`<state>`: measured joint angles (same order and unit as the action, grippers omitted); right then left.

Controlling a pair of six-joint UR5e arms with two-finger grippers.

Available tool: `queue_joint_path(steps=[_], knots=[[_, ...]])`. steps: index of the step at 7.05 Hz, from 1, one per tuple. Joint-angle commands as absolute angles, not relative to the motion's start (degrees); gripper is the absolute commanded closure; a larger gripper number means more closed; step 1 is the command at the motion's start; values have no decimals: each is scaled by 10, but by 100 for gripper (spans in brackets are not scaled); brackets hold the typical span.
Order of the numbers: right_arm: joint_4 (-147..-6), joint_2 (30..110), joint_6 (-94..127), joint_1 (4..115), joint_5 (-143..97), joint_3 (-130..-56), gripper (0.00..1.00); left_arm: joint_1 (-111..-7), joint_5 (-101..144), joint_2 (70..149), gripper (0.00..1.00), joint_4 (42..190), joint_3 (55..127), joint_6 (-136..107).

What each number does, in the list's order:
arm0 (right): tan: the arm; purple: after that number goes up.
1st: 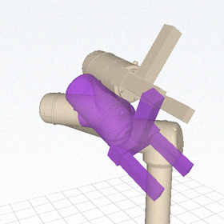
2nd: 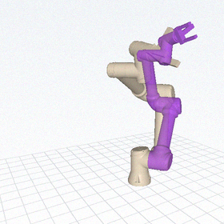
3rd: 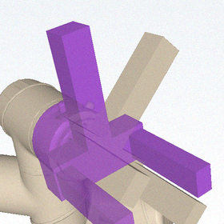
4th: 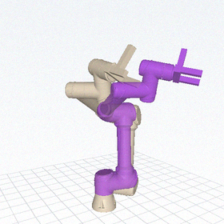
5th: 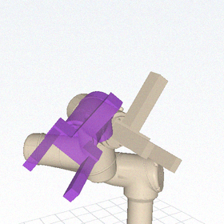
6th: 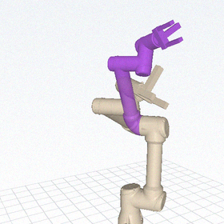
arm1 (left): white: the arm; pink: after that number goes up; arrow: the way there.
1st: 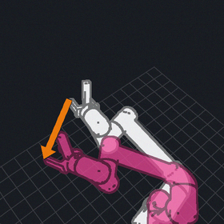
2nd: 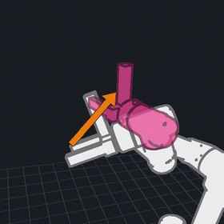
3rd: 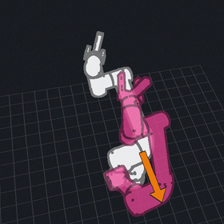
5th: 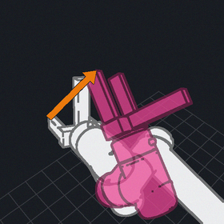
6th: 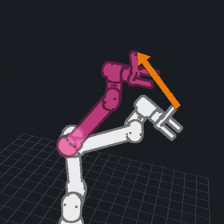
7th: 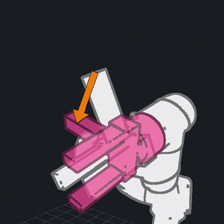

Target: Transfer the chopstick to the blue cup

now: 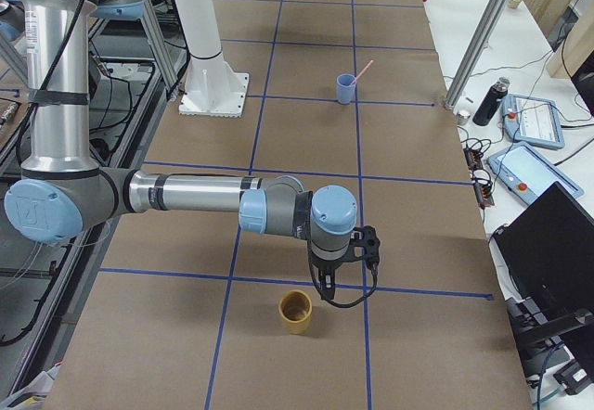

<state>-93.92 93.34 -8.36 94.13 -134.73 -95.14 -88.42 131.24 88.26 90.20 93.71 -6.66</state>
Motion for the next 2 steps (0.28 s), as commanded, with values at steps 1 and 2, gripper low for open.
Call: queue_joint_path(steps=[1,2], knots=[[-939,933,-83,941,-1348,-954,0,-884,1313,882,2,902,937,-67],[-939,932,-83,941,-1348,-957,0,-884,1313,882,2,902,937,-67]])
